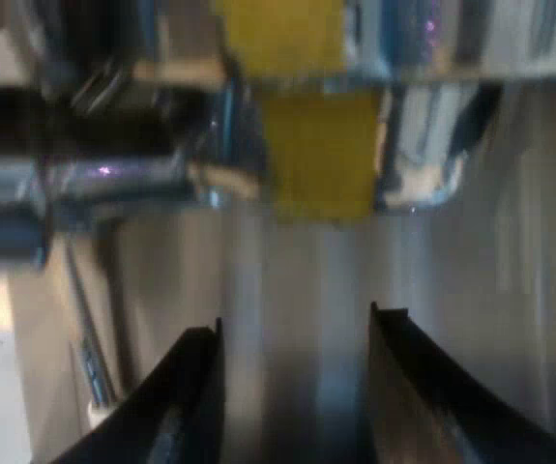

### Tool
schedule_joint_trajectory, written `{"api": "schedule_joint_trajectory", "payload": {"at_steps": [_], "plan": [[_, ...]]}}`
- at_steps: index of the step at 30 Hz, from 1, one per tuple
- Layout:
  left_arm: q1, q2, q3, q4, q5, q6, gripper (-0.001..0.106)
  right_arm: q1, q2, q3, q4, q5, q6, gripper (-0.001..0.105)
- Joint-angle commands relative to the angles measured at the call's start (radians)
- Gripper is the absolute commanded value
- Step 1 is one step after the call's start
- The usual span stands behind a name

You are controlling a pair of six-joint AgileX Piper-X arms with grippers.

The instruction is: Put the handle in the coffee machine

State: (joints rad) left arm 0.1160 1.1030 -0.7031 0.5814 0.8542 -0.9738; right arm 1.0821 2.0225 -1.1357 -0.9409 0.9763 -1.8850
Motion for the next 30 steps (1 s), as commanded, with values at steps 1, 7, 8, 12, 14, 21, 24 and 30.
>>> {"api": "schedule_joint_trajectory", "payload": {"at_steps": [1, 7, 8, 12, 14, 21, 24, 30], "plan": [[0.021, -0.044, -0.016, 0.012, 0.108, 0.022, 0.000, -0.021, 0.032, -0.044, -0.028, 0.049, -0.003, 0.033], [0.021, -0.044, -0.016, 0.023, 0.108, 0.022, 0.000, -0.052, 0.057, -0.082, -0.055, 0.049, 0.005, 0.027], [0.021, -0.044, -0.016, 0.026, 0.108, 0.022, 0.000, -0.054, 0.058, -0.086, -0.060, 0.046, 0.002, 0.027], [0.021, -0.044, -0.016, 0.026, 0.108, 0.022, 0.000, -0.062, 0.058, -0.098, -0.072, 0.034, -0.004, 0.027], [0.021, -0.044, -0.016, 0.026, 0.108, 0.022, 0.000, -0.063, 0.058, -0.103, -0.072, 0.031, -0.004, 0.027], [0.021, -0.044, -0.016, 0.026, 0.108, 0.022, 0.000, -0.066, 0.058, -0.126, -0.105, 0.010, -0.061, 0.027], [0.021, -0.044, -0.016, 0.026, 0.108, 0.022, 0.000, -0.066, 0.058, -0.127, -0.184, -0.004, -0.127, 0.027], [0.021, -0.044, -0.016, 0.026, 0.090, 0.045, 0.000, -0.066, 0.058, -0.127, -0.271, -0.004, -0.204, 0.027]]}}
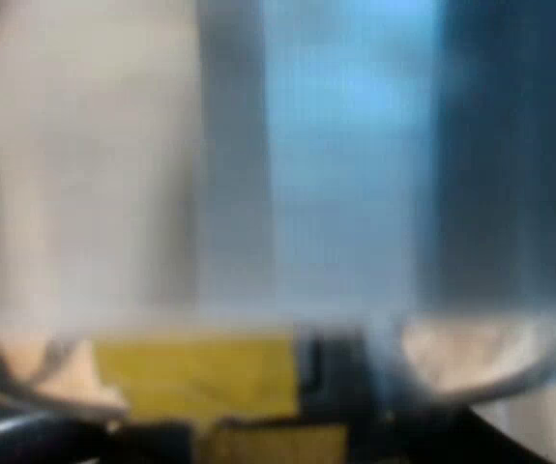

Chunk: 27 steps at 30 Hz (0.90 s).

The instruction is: Put the handle in the coffee machine

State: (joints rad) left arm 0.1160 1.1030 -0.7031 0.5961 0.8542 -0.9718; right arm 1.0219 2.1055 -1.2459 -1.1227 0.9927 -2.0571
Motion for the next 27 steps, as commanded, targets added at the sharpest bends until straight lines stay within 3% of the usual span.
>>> {"api": "schedule_joint_trajectory", "payload": {"at_steps": [1, 3, 7, 9, 23, 26, 27], "plan": [[0.021, -0.044, -0.016, 0.012, 0.087, 0.059, 0.001, -0.006, -0.025, -0.017, -0.101, -0.020, -0.032, 0.027], [0.021, -0.044, -0.016, 0.012, 0.086, 0.071, 0.009, -0.006, -0.025, -0.017, -0.112, -0.017, -0.033, 0.027], [0.021, -0.044, -0.016, 0.022, 0.086, 0.075, 0.045, -0.006, -0.025, -0.017, -0.119, -0.010, -0.033, 0.027], [0.021, -0.044, -0.016, 0.034, 0.086, 0.075, 0.055, -0.006, -0.025, -0.017, -0.122, -0.009, -0.033, 0.027], [0.036, -0.111, -0.046, 0.147, 0.075, 0.080, 0.057, -0.006, -0.025, -0.017, -0.122, -0.009, -0.033, 0.027], [0.064, -0.116, -0.096, 0.245, 0.079, 0.080, 0.050, -0.006, -0.025, -0.017, -0.122, -0.009, -0.033, 0.027], [0.074, -0.118, -0.123, 0.288, 0.084, 0.085, 0.043, -0.006, -0.025, -0.017, -0.122, -0.009, -0.033, 0.027]]}}
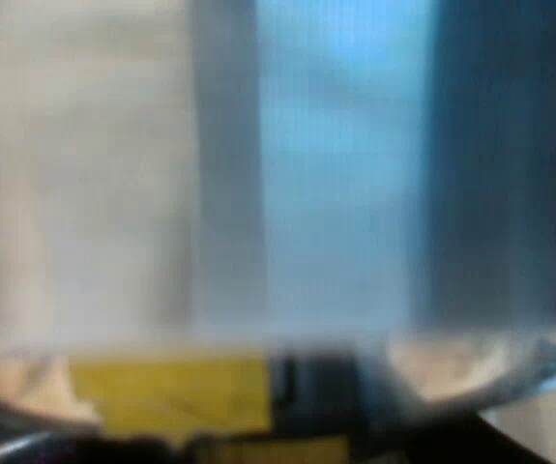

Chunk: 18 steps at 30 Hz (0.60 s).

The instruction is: Put the handle in the coffee machine

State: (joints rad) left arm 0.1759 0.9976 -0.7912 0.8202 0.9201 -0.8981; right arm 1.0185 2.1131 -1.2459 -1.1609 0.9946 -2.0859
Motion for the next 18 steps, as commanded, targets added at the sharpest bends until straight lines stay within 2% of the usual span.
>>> {"api": "schedule_joint_trajectory", "payload": {"at_steps": [1, 2, 3, 4, 6, 7, 9, 14, 18], "plan": [[0.022, -0.013, -0.062, 0.101, 0.017, 0.029, 0.035, -0.003, -0.032, -0.017, -0.084, -0.011, -0.004, 0.027], [0.024, -0.013, -0.075, 0.114, 0.015, 0.032, 0.031, -0.003, -0.032, -0.017, -0.084, -0.011, -0.004, 0.027], [0.025, -0.013, -0.098, 0.129, -0.008, 0.035, 0.020, -0.003, -0.032, -0.017, -0.087, -0.011, -0.004, 0.027], [0.025, -0.013, -0.114, 0.132, -0.049, 0.035, 0.011, -0.003, -0.032, -0.017, -0.093, -0.011, -0.004, 0.027], [0.025, -0.005, -0.134, 0.132, -0.123, 0.028, 0.000, -0.003, -0.032, -0.017, -0.095, -0.011, -0.004, 0.027], [0.025, 0.009, -0.144, 0.127, -0.174, 0.014, 0.000, -0.003, -0.032, -0.017, -0.100, -0.011, -0.004, 0.027], [0.025, 0.031, -0.152, 0.125, -0.237, -0.001, 0.000, -0.003, -0.032, -0.017, -0.100, -0.011, -0.004, 0.027], [0.025, 0.089, -0.152, 0.125, -0.245, -0.001, 0.000, -0.003, -0.032, -0.017, -0.100, -0.011, -0.004, 0.027], [0.025, 0.143, -0.152, 0.102, -0.306, -0.003, 0.000, -0.003, -0.032, -0.017, -0.100, -0.011, -0.004, 0.027]]}}
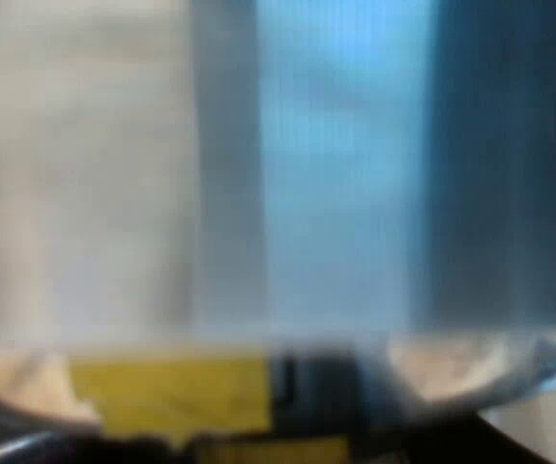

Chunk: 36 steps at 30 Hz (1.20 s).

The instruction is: Put the handle in the coffee machine

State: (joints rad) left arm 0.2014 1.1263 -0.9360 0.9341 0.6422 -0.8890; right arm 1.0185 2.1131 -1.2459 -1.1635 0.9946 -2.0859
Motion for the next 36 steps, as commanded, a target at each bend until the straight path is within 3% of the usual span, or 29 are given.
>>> {"api": "schedule_joint_trajectory", "payload": {"at_steps": [1, 8, 13, 23, 30, 36], "plan": [[0.000, 0.033, -0.007, -0.019, -0.033, -0.010, 0.000, -0.003, -0.032, -0.017, -0.097, -0.011, -0.004, 0.027], [-0.046, 0.081, -0.007, -0.009, -0.032, 0.032, 0.000, -0.003, -0.032, -0.017, -0.097, -0.011, -0.004, 0.027], [-0.185, 0.080, -0.010, 0.047, -0.100, 0.058, 0.000, -0.003, -0.032, -0.017, -0.097, -0.011, -0.004, 0.027], [-0.320, 0.072, -0.010, 0.174, -0.088, 0.057, 0.000, -0.003, -0.032, -0.017, -0.097, -0.011, -0.004, 0.027], [-0.395, 0.020, -0.010, 0.170, -0.086, 0.019, 0.000, 0.008, -0.055, -0.017, -0.057, 0.001, -0.004, 0.027], [-0.403, 0.008, -0.010, 0.170, -0.067, -0.029, 0.000, 0.041, -0.105, 0.070, 0.088, 0.039, 0.114, 0.027]]}}
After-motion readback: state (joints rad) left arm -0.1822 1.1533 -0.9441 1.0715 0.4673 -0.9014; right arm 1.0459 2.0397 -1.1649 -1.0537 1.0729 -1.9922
